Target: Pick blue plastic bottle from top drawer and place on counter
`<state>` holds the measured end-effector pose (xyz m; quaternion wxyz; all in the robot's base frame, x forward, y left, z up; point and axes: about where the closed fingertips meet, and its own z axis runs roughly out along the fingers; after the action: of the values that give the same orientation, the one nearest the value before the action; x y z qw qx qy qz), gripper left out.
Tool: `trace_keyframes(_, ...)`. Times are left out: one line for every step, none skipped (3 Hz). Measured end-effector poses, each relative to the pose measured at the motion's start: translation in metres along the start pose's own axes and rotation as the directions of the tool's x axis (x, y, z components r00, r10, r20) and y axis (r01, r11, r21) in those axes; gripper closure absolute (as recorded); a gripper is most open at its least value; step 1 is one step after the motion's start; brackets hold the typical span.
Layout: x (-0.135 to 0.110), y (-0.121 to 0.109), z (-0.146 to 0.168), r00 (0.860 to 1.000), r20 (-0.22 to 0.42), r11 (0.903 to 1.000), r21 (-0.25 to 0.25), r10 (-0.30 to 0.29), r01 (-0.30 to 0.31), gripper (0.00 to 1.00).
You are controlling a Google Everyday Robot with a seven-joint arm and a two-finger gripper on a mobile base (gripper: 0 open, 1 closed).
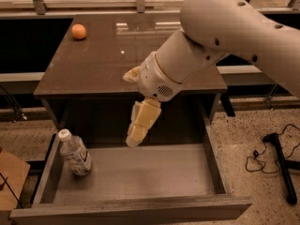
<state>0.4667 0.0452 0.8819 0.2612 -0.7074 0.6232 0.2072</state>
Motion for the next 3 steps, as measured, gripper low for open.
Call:
trace_keyframes(0.0,0.0,0.0,1.0,0.0,1.0,0.0,0.0,0.0,0.0)
trace_keyframes(0.002,0.003,0.025,0.999,0.035,0.9998,-0.018,0.009,-0.008,0.0)
trace_keyframes(0.003,0.006,0.077,0.994,0.104,0.9969,-0.076,0.026,-0.018,0.0)
